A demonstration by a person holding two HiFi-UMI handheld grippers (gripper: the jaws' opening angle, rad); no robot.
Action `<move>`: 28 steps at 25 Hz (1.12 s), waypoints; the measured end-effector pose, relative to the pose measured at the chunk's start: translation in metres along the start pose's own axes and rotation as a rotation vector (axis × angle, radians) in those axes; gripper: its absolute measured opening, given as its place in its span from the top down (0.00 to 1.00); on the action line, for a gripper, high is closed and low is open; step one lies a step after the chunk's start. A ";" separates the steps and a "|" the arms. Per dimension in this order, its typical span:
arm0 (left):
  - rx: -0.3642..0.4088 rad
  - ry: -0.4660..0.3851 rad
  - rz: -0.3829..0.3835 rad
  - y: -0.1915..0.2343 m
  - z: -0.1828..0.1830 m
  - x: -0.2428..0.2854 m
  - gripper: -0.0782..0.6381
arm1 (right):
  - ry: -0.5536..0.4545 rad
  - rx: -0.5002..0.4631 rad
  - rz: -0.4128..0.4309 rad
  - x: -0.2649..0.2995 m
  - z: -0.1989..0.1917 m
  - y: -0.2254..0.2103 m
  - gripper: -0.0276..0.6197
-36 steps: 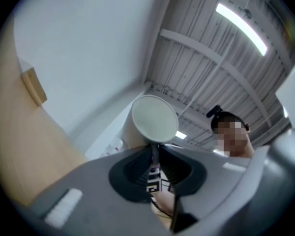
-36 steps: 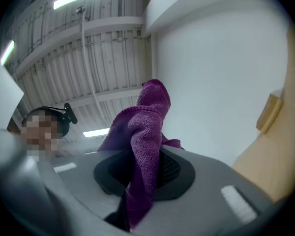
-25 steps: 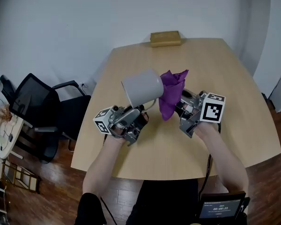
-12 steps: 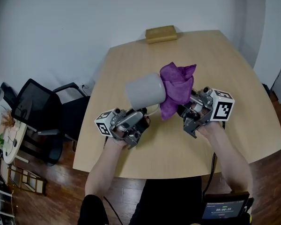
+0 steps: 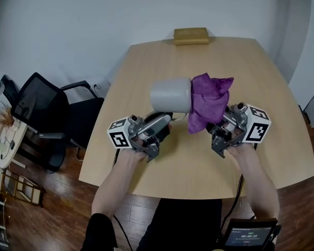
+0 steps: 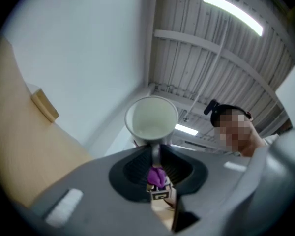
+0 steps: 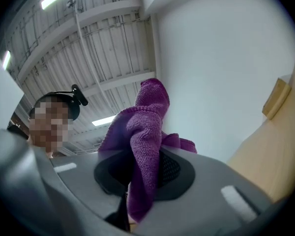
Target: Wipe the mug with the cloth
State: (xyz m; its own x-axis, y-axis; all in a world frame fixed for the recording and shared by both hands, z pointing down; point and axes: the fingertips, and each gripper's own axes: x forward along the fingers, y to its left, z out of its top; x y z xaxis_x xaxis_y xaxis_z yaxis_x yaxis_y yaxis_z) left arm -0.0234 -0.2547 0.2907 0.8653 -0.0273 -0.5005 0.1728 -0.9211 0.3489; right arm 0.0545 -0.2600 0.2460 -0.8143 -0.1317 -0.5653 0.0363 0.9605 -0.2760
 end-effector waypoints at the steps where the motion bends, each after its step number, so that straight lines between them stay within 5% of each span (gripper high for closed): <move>1: -0.020 -0.017 -0.022 -0.003 0.002 -0.001 0.78 | 0.001 -0.010 0.001 0.000 0.000 0.001 0.86; 6: -0.084 -0.103 -0.133 -0.022 0.014 0.000 0.78 | -0.103 -0.196 -0.027 -0.004 0.039 0.021 0.86; 9: -0.085 -0.103 -0.161 -0.030 0.015 0.004 0.78 | -0.107 -0.320 0.043 0.008 0.042 0.052 0.86; 13: -0.083 -0.101 -0.227 -0.042 0.014 0.006 0.78 | -0.032 -0.298 0.061 0.025 0.015 0.055 0.86; 21: -0.043 -0.150 -0.262 -0.048 0.022 -0.002 0.78 | 0.082 -0.239 -0.284 -0.002 0.004 -0.017 0.86; 26: -0.026 -0.137 -0.247 -0.047 0.022 0.000 0.78 | -0.041 -0.344 0.101 0.017 0.020 0.067 0.86; 28: -0.035 -0.145 -0.259 -0.049 0.023 0.000 0.78 | -0.008 -0.370 0.140 0.024 0.007 0.076 0.86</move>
State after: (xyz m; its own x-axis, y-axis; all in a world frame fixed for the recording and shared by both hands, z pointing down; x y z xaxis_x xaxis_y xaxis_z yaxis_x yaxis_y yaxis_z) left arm -0.0425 -0.2183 0.2549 0.7144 0.1493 -0.6837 0.3976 -0.8905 0.2210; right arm 0.0422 -0.1921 0.2060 -0.8117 0.0066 -0.5841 -0.0657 0.9926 0.1025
